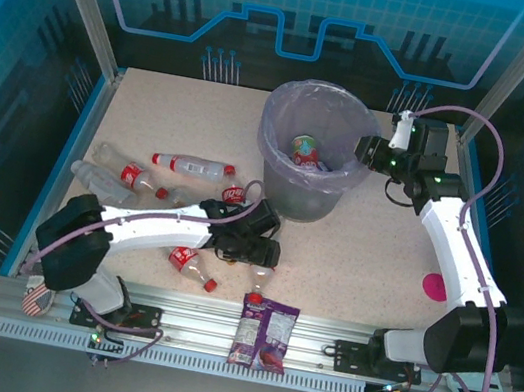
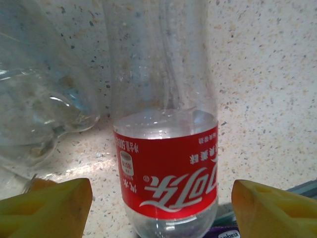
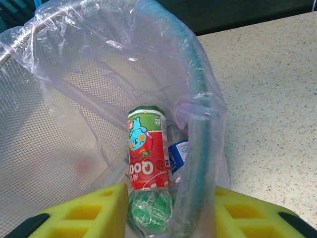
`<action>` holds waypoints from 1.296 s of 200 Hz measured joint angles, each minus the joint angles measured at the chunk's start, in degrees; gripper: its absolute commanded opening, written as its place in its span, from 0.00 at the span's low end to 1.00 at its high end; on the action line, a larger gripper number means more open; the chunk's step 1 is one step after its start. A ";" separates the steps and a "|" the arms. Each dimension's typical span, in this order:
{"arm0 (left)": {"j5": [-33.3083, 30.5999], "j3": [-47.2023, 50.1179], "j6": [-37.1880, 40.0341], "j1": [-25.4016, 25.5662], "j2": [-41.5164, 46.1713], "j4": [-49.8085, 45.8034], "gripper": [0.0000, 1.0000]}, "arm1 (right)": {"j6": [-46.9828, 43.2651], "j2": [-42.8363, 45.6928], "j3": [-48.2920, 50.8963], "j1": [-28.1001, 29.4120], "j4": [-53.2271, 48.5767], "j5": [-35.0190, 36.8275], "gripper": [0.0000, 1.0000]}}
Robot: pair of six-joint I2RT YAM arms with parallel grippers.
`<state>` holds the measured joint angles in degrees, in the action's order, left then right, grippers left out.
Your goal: Put the plastic bottles in the bin
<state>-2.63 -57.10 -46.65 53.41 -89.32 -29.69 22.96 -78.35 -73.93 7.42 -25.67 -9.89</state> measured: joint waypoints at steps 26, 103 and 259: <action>0.11 -1.29 0.09 0.20 -3.08 0.50 0.82 | 0.00 0.00 0.00 0.00 0.00 0.00 0.41; 1.62 -2.78 0.63 0.39 -8.79 3.10 0.72 | 0.00 0.00 0.00 0.00 0.00 0.02 0.41; -0.48 -4.20 7.63 0.39 6.67 -7.02 0.57 | 0.02 -0.02 0.00 0.00 0.02 0.04 0.41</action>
<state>-3.11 -61.30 -39.03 53.80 -82.65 -36.71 22.98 -78.37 -73.93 7.42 -25.65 -9.85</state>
